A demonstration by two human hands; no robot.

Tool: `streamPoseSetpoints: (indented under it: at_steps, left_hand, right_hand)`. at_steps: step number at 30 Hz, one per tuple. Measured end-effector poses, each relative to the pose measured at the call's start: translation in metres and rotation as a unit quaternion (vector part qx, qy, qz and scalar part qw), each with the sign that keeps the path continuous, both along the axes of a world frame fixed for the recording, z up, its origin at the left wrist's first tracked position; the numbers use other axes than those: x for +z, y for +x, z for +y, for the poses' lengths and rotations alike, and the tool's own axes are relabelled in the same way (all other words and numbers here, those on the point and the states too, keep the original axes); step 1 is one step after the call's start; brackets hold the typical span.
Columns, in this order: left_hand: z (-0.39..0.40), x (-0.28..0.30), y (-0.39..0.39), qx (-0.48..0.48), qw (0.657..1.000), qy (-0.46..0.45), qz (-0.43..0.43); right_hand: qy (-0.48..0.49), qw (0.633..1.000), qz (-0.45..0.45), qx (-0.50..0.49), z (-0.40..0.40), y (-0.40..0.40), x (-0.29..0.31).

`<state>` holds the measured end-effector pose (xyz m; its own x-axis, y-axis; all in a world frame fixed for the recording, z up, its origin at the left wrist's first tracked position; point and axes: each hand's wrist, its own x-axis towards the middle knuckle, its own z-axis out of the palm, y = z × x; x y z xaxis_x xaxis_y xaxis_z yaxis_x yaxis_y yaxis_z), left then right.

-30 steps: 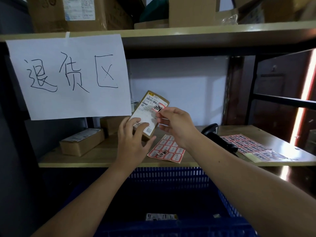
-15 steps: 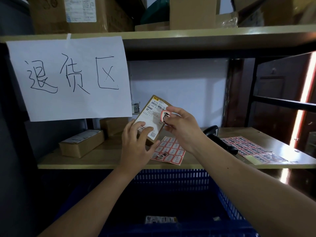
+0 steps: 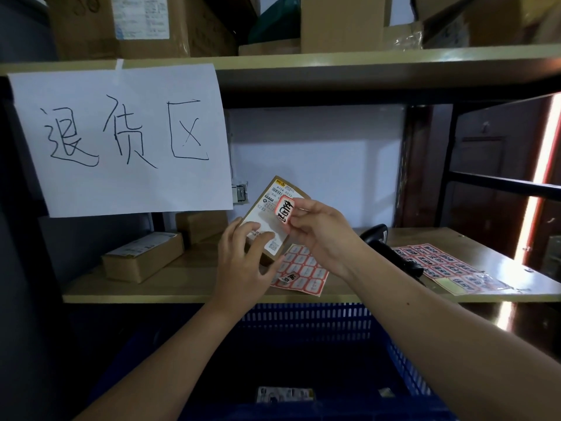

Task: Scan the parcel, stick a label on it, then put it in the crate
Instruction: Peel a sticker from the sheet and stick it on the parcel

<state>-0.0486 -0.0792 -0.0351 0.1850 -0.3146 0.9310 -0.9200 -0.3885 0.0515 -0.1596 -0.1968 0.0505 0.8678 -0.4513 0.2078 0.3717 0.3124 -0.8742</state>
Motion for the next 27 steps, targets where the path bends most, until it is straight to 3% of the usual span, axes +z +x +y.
streamPoseSetpoints:
  at_steps: [14, 27]
  left_hand:
    - [-0.001, -0.004, 0.001, -0.010, 1.000, 0.006, -0.009]
    - [-0.006, -0.007, -0.003, -0.011, 0.999, 0.026, 0.014]
  right_hand:
    - [-0.047, 0.998, -0.004, 0.033, -0.001, -0.007, -0.006]
    - [-0.124, 0.992, 0.009, -0.024, -0.003, -0.009, -0.012]
